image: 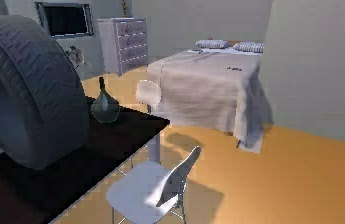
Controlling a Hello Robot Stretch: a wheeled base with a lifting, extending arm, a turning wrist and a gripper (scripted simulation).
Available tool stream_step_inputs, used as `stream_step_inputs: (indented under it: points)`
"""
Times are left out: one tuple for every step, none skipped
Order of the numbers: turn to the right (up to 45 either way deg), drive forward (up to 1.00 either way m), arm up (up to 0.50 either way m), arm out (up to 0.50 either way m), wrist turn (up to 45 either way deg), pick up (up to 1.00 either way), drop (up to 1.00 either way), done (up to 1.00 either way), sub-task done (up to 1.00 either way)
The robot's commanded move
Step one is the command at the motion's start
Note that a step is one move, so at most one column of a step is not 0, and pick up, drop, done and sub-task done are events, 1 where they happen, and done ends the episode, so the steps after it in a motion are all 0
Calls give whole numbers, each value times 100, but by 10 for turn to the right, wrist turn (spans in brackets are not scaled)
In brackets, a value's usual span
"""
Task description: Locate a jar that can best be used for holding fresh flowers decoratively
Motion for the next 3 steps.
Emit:
stream_step_inputs:
  points:
    - [0,30,0,0,0,0,0,0,0]
    - [-240,0,0,0,0,0,0,0,0]
    - [0,0,0,0,0,0,0,100,0]
